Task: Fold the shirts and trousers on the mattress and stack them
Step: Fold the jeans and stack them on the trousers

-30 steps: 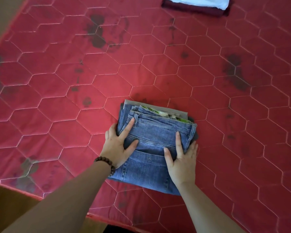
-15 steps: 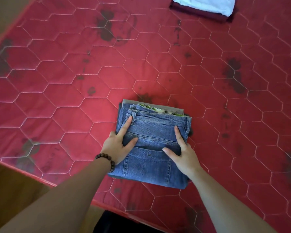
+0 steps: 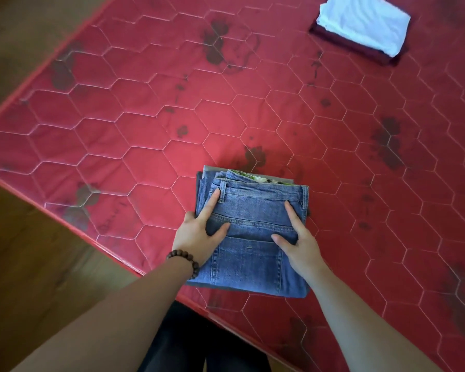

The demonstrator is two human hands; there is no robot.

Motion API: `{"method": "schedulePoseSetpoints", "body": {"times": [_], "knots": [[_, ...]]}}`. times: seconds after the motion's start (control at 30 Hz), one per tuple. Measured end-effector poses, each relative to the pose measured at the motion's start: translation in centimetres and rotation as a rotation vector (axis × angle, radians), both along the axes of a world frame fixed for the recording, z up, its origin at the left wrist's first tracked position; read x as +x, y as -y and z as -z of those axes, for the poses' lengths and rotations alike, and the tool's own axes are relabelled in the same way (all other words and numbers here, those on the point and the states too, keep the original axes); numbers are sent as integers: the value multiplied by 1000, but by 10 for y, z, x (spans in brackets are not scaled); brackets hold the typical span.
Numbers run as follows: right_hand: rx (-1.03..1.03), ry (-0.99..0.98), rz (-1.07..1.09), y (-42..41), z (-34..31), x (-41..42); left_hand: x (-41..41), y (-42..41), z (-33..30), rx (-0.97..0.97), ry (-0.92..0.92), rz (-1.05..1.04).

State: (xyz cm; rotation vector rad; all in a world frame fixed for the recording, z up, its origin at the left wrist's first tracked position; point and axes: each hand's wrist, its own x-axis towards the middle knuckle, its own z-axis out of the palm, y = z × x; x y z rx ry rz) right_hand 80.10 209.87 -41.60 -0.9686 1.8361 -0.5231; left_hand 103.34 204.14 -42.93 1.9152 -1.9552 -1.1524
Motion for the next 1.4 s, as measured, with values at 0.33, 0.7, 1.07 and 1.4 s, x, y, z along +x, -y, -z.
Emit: {"method": "schedulePoseSetpoints", "body": {"times": [0.33, 0.7, 1.07, 1.4], "knots": [[-175, 26, -248, 31, -143, 70, 81, -21, -163, -114, 51, -232], [-338, 92, -624, 101, -275, 225, 227, -34, -296, -217, 55, -575], [-426, 121, -758, 220, -292, 469, 460, 54, -306, -177, 3, -718], [-449, 65, -672, 318, -318, 616, 622, 173, -335, -191, -42, -600]]}}
